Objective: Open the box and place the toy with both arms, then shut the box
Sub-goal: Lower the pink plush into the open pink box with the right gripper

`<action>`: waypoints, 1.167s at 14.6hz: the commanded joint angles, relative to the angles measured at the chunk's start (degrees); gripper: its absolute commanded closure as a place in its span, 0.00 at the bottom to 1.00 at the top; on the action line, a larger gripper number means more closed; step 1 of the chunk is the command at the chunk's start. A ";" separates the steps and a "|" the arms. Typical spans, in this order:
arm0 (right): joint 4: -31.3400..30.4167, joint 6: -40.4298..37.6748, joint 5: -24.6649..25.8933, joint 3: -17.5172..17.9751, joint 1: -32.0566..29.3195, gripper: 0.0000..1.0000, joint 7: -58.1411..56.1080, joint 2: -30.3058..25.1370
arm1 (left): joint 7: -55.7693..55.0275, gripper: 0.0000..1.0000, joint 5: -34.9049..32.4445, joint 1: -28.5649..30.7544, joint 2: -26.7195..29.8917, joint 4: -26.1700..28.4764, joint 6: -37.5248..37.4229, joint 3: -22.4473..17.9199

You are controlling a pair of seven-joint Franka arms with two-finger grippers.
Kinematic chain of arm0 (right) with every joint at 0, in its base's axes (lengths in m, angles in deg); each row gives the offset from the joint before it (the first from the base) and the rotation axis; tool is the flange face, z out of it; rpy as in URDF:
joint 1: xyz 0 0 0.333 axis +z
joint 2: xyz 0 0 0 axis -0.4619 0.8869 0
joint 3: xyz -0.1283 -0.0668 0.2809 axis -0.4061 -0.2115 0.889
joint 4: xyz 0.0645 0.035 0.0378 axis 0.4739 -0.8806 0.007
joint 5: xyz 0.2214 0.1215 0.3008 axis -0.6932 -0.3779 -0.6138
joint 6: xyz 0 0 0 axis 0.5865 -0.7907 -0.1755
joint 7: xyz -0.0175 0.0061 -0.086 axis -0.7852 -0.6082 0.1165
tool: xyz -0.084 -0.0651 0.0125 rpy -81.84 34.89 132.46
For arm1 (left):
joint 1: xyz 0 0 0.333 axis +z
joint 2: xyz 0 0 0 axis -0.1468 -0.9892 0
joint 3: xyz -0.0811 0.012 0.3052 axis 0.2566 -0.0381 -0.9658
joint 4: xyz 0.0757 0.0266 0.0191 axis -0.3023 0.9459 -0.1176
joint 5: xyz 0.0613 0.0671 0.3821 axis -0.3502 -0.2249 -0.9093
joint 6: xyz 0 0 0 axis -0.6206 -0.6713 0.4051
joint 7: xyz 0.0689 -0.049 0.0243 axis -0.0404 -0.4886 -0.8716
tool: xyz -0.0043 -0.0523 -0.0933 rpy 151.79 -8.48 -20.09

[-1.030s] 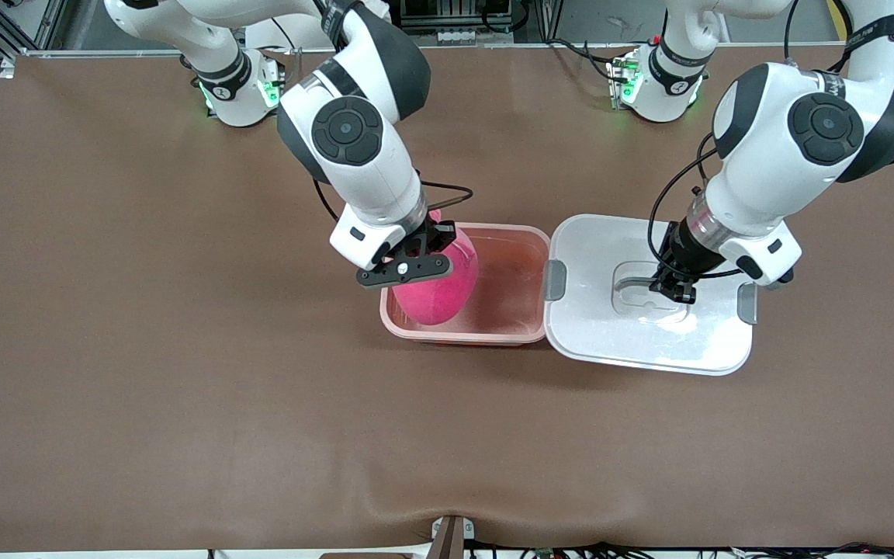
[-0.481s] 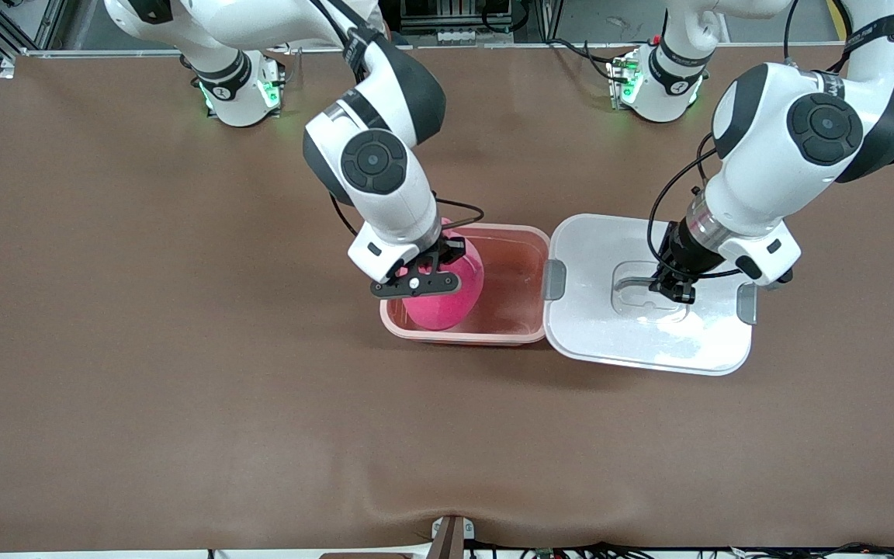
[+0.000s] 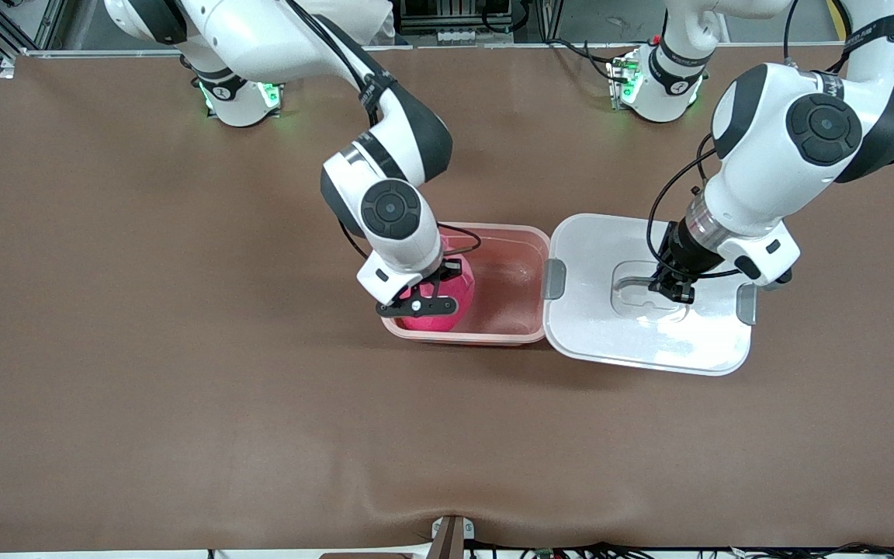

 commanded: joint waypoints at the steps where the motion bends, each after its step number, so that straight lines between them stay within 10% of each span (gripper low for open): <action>1: 0.87 4.22 0.05 -0.24 1.90 1.00 3.65 2.59 | 1.48 1.00 0.99 0.40 1.56 1.45 0.71 0.32; 14: 0.61 26.83 2.67 -0.51 10.08 0.96 17.03 11.73 | 1.65 1.00 0.99 0.40 1.65 1.53 0.71 0.32; 16: 0.61 26.57 3.03 -0.59 9.81 0.00 16.76 11.39 | 2.27 1.00 0.99 0.49 1.65 1.53 0.71 0.32; 17: 0.61 26.31 2.95 -0.68 9.47 0.00 16.68 10.86 | 2.27 1.00 0.99 0.49 1.65 1.53 0.71 0.32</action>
